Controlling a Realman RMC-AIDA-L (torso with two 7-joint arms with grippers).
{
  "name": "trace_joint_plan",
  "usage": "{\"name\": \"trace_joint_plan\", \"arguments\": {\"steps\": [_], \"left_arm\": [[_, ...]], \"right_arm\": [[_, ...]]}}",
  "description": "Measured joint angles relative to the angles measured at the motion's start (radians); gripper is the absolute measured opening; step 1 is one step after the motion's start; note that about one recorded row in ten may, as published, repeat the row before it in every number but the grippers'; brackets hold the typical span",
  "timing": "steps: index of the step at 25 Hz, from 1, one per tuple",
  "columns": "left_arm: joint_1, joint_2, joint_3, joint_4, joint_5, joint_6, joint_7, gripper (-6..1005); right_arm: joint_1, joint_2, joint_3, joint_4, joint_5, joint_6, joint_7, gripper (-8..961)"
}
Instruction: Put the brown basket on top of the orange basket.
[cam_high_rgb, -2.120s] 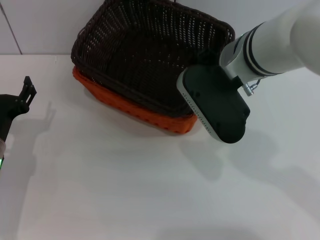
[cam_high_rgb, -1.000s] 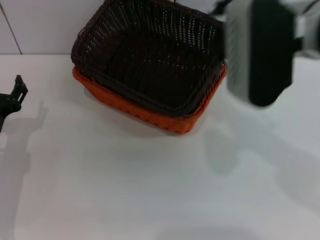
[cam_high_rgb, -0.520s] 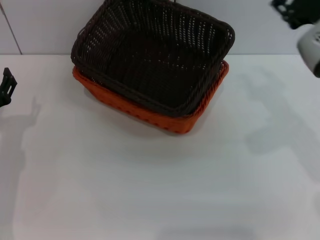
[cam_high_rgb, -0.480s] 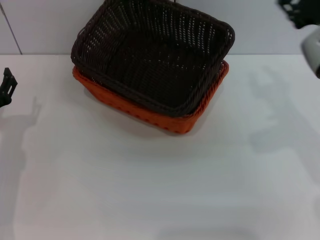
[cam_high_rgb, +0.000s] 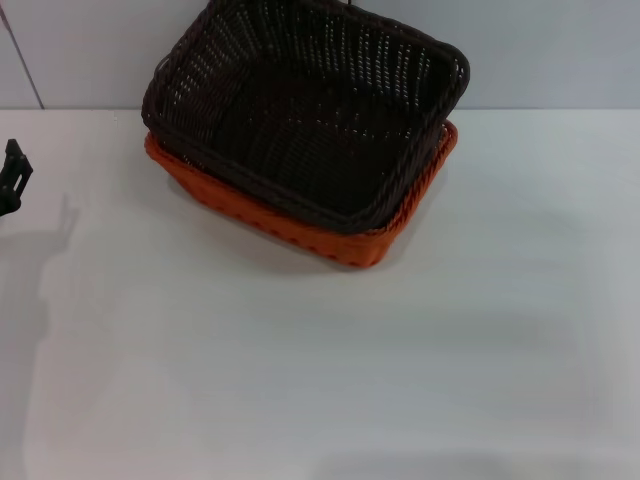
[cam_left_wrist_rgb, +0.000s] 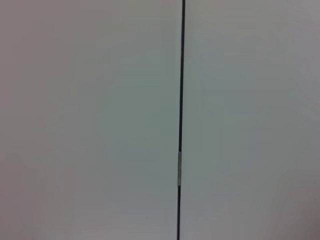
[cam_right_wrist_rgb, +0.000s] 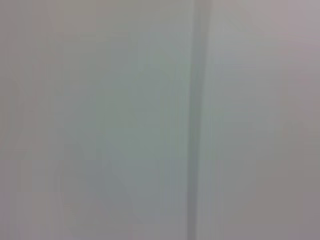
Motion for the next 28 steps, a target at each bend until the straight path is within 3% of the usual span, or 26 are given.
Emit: {"name": "trace_joint_plan", "arguments": {"steps": [3, 4, 5, 6, 9, 22, 28], "left_arm": [[-0.001, 0.0, -0.006, 0.01, 0.0, -0.001, 0.0, 834], [-0.002, 0.0, -0.006, 0.013, -0.001, -0.001, 0.0, 834], [-0.002, 0.0, -0.006, 0.013, -0.001, -0.001, 0.0, 834], [-0.002, 0.0, -0.006, 0.013, -0.001, -0.001, 0.0, 834], [-0.004, -0.001, -0.006, 0.02, -0.001, 0.001, 0.0, 834], [0.009, -0.005, -0.006, 0.019, 0.0, 0.059, 0.0, 834], [0.015, -0.006, -0.006, 0.019, 0.0, 0.06, 0.0, 834]], "right_arm": [[0.049, 0.0, -0.005, 0.196, -0.001, 0.161, 0.146, 580], [0.096, -0.001, -0.016, 0.329, -0.002, 0.219, 0.166, 580], [0.096, -0.001, -0.016, 0.329, -0.002, 0.219, 0.166, 580], [0.135, -0.001, -0.048, 0.442, -0.003, 0.261, 0.172, 580], [0.15, 0.002, -0.098, 0.505, 0.0, 0.297, 0.201, 580], [0.123, 0.013, -0.1, 0.492, 0.061, 0.34, 0.237, 579], [0.107, 0.015, -0.153, 0.442, 0.231, 0.338, 0.239, 579]]}}
